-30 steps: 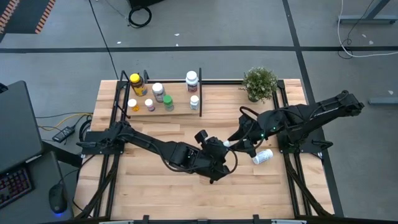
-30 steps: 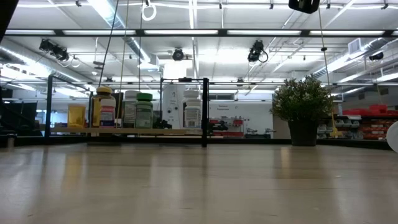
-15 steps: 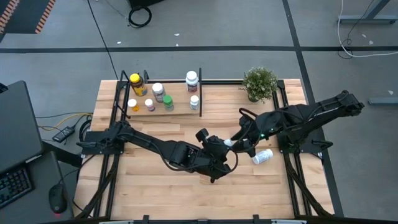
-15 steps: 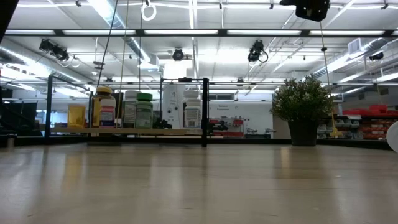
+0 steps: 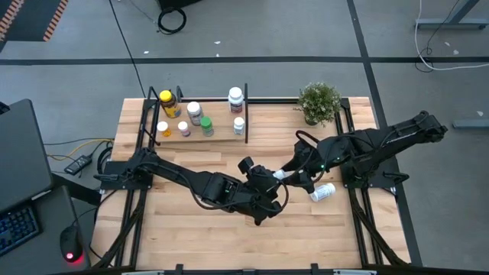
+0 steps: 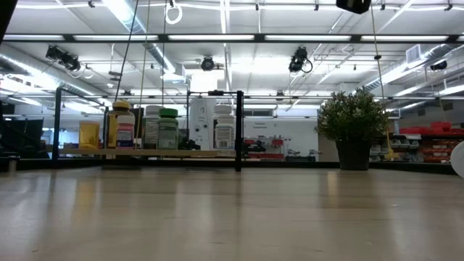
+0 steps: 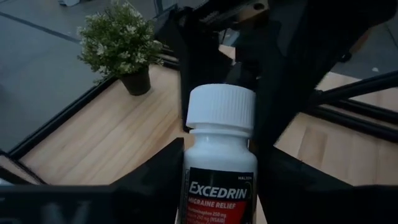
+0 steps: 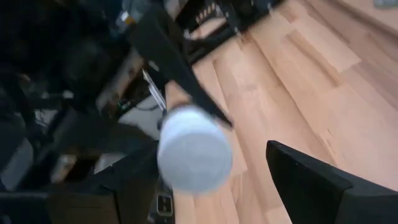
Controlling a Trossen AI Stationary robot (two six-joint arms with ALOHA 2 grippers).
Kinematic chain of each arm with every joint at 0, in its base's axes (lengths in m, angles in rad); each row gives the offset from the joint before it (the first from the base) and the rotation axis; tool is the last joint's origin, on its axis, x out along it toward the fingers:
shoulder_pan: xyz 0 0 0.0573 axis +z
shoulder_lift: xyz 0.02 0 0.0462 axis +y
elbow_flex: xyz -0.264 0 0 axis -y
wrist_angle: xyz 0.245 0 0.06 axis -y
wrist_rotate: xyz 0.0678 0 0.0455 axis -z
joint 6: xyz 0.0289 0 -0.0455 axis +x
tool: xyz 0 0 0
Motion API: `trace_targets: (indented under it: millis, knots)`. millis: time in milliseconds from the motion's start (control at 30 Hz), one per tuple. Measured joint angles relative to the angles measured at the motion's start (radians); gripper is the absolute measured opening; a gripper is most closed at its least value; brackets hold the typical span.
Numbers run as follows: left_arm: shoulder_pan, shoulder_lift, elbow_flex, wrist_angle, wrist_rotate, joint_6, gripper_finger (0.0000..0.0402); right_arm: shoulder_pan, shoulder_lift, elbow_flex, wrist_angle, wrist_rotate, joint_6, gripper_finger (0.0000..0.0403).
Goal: Pick and place medicine bottles onto shelf by color
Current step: Put the black medicine bottle on the shelf
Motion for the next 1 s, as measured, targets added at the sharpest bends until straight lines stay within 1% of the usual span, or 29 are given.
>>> trace_targets:
  millis: [100, 233, 333, 533, 700, 800, 900, 1000]
  knots:
    - [-0.001, 0.0, 0.0, 0.02, 0.007, 0.003, 0.0177, -0.001, 0.001, 0.0, 0.043, 0.011, -0.003, 0.0295]
    - [-0.005, 0.0, 0.001, 0.039, 0.012, 0.018, 0.0169, -0.002, 0.001, 0.0, 0.098, 0.019, -0.006, 0.0295]
    - [-0.004, 0.0, 0.001, 0.036, 0.013, 0.022, 0.0168, -0.001, 0.001, 0.0, 0.093, 0.014, 0.007, 0.0293]
    - [-0.004, 0.0, 0.001, 0.034, 0.009, 0.022, 0.0181, 0.012, 0.001, 0.0, 0.088, -0.008, 0.024, 0.028]
    - [-0.004, 0.001, 0.001, 0.033, 0.008, 0.023, 0.017, 0.015, 0.001, 0.0, 0.082, -0.044, 0.03, 0.0277]
    - [-0.003, 0.001, 0.001, 0.033, 0.007, 0.023, 0.0168, 0.015, 0.001, 0.0, 0.078, -0.046, 0.027, 0.0277]
    - [-0.003, 0.002, 0.001, 0.033, 0.007, 0.023, 0.0177, 0.015, 0.001, 0.0, 0.074, -0.054, 0.027, 0.0273]
    - [-0.003, 0.002, 0.001, 0.031, 0.007, 0.023, 0.0183, 0.015, 0.001, 0.0, 0.056, -0.055, 0.022, 0.0257]
